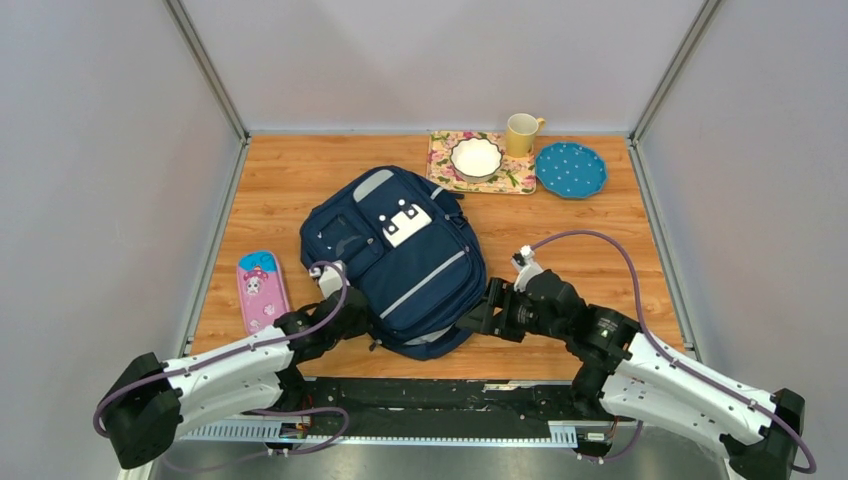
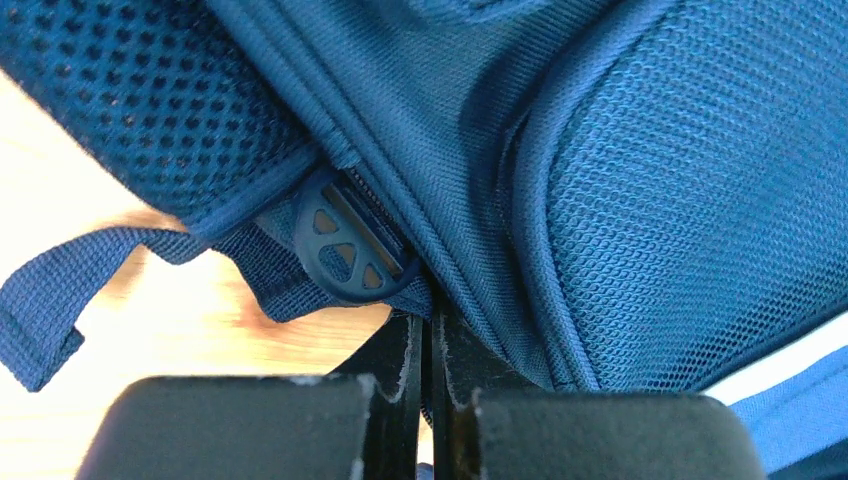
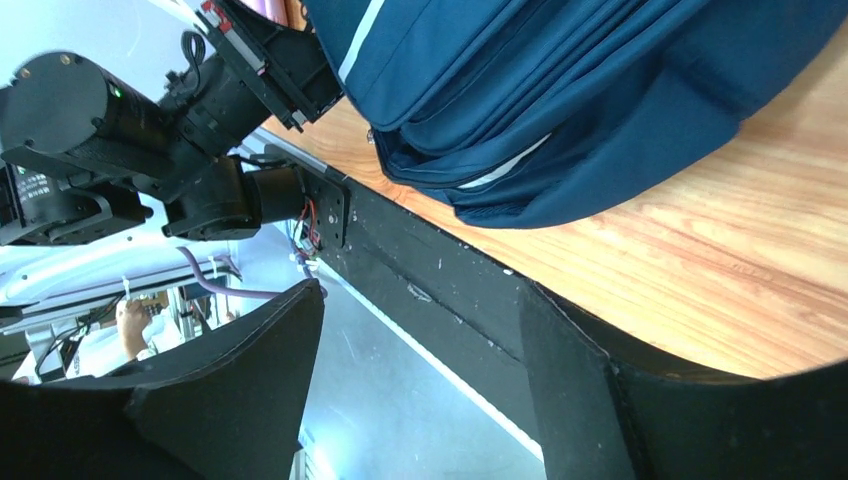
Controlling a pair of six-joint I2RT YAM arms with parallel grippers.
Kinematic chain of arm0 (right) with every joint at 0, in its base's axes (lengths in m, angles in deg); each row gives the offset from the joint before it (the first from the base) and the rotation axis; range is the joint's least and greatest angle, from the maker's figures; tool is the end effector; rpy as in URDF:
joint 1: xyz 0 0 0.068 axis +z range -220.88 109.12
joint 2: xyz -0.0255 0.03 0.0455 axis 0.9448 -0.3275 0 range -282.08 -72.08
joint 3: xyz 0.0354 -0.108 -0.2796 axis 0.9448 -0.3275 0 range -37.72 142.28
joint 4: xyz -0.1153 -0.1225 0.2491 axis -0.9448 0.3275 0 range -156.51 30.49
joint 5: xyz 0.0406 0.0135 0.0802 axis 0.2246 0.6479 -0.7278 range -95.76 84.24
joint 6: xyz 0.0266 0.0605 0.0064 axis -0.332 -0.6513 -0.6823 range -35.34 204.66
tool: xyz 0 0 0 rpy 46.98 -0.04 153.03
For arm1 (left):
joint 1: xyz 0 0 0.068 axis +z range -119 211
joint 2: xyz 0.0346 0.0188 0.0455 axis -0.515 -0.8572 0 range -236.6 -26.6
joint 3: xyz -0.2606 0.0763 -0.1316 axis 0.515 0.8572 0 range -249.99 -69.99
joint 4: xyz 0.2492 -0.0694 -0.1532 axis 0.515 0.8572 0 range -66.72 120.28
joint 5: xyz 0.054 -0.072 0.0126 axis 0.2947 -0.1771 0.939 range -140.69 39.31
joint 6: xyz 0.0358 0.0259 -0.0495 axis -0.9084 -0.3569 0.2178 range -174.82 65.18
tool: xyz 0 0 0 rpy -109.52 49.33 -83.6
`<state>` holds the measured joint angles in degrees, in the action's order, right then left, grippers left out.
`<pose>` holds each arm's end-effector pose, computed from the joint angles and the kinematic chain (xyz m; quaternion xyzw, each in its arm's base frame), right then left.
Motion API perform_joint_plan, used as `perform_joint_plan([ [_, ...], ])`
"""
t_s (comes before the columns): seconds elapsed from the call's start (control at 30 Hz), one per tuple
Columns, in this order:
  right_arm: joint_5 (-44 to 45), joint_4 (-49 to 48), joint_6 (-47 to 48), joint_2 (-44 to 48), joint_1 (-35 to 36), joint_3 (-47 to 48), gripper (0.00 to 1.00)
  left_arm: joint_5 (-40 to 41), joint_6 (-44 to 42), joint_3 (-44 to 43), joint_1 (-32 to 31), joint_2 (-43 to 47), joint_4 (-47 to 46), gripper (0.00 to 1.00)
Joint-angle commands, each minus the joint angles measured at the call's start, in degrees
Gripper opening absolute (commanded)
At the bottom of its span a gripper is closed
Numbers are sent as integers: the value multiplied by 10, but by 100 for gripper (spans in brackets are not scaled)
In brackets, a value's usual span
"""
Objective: Pack the student bag
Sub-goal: Adjust the student bag at the center of the board, then zip the student bag at the center of the board.
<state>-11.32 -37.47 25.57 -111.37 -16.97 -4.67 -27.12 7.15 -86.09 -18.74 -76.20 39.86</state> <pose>0.1060 0.1540 0.2552 0.0178 0.8872 0.4066 0.2175 0.1323 -0.1236 0.1354 -0.1674 0.9074 -0.1688 0.3465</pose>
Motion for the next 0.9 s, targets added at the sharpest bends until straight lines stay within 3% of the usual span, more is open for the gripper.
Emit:
perform_joint_plan([
  [0.0,2,-36,-21,-23,24,5,71,-99,-46,-52,-4,-22,-54,0],
  [0.2,55,-79,-40,-104,101,27,61,-143,-72,-99,-10,-36,-69,0],
  [0.43,187,-120,-55,-203,215,63,55,-158,-74,-134,-30,-66,-72,0],
  [0.7,220,-180,6,-314,231,82,53,-175,-77,-171,-32,-71,-43,0],
  [0.87,305,-231,29,-345,258,89,57,-190,-62,-174,-32,-64,-37,0],
])
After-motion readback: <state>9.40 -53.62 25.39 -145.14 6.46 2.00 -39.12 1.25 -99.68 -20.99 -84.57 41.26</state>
